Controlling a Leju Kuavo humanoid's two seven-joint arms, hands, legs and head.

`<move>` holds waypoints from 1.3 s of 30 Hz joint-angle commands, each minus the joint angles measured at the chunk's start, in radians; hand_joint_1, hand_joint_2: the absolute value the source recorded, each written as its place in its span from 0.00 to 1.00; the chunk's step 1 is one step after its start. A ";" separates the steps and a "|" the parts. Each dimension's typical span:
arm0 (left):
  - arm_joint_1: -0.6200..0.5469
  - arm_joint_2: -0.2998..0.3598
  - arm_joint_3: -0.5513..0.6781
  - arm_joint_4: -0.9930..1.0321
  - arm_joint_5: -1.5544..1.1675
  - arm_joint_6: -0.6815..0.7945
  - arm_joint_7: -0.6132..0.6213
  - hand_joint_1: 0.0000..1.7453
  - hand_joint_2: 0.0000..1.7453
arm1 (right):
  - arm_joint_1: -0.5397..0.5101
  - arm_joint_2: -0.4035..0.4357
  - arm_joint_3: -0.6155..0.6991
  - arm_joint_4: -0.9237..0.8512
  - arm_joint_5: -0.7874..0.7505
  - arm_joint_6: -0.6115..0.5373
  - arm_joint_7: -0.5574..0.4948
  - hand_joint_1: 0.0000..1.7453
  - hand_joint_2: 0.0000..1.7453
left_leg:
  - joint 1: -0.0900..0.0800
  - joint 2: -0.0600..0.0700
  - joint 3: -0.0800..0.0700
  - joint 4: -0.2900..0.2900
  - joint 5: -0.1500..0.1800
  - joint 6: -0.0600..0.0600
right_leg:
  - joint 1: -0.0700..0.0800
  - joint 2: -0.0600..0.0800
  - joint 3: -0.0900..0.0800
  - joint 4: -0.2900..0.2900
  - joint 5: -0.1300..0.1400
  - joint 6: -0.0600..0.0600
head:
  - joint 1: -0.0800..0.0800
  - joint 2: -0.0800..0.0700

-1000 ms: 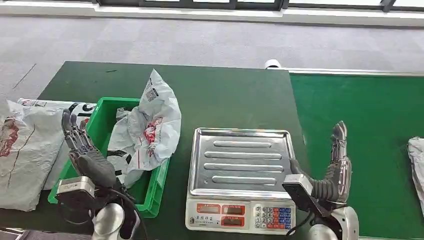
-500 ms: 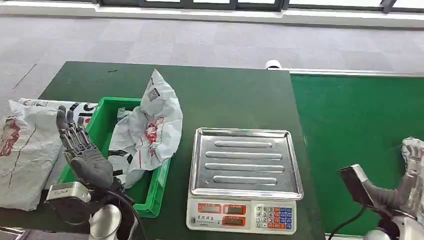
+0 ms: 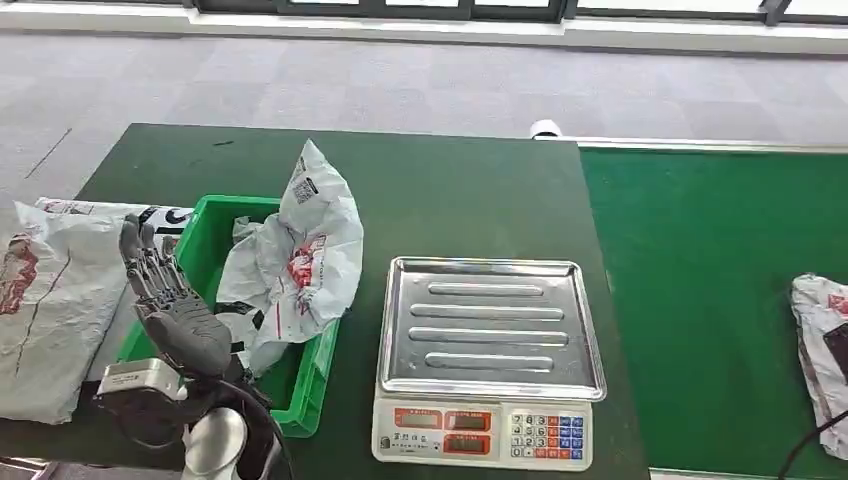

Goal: Moved the parcel from conveyor to table for the left to box.

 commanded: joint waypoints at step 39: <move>-0.035 0.024 -0.006 0.117 -0.028 0.013 0.005 0.00 0.00 | -0.093 0.058 -0.106 0.394 0.025 0.216 0.112 0.00 1.00 | 0.002 0.000 0.003 -0.005 0.001 -0.003 | 0.002 -0.001 0.004 -0.005 0.001 -0.001 | 0.000 0.000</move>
